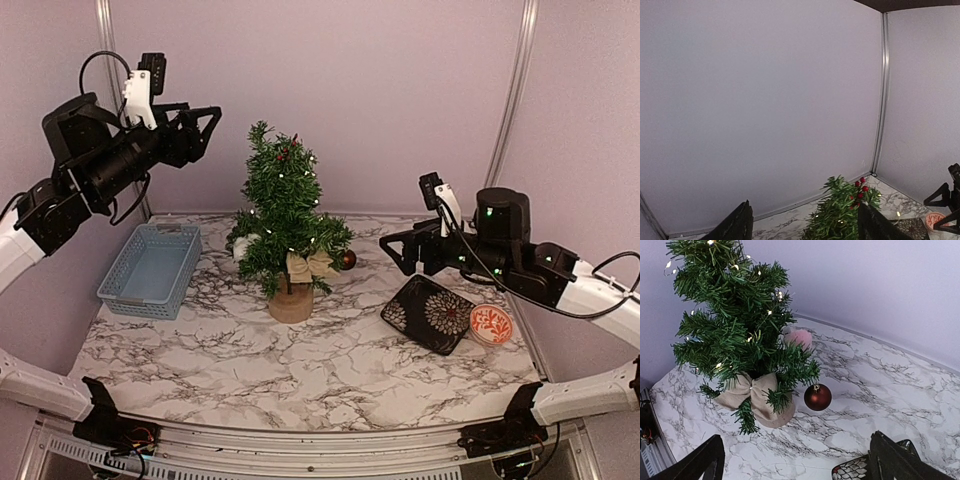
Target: Decorate the small christmas tree
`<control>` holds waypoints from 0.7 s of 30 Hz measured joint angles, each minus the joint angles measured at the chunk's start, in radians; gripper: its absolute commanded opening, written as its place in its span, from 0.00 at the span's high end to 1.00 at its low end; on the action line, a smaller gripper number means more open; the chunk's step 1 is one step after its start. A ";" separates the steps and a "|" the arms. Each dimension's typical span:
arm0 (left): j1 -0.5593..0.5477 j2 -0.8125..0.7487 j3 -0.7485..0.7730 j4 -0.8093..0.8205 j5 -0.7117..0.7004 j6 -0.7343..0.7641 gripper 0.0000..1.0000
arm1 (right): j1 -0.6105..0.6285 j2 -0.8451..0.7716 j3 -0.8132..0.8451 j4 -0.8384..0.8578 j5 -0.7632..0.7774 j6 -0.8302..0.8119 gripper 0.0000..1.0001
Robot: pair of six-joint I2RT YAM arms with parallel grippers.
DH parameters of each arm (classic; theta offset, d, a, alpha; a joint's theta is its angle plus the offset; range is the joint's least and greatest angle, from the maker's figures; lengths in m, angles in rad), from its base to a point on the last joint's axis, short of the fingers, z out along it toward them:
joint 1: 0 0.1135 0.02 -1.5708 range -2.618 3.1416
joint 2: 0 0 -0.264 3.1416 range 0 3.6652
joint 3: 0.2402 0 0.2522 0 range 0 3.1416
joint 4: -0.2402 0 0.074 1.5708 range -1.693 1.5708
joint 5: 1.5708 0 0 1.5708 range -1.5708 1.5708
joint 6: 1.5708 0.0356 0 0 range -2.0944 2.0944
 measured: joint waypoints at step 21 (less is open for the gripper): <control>0.318 -0.039 -0.386 -0.288 0.099 -0.447 0.01 | -0.284 0.129 0.034 -0.074 -0.160 0.097 0.01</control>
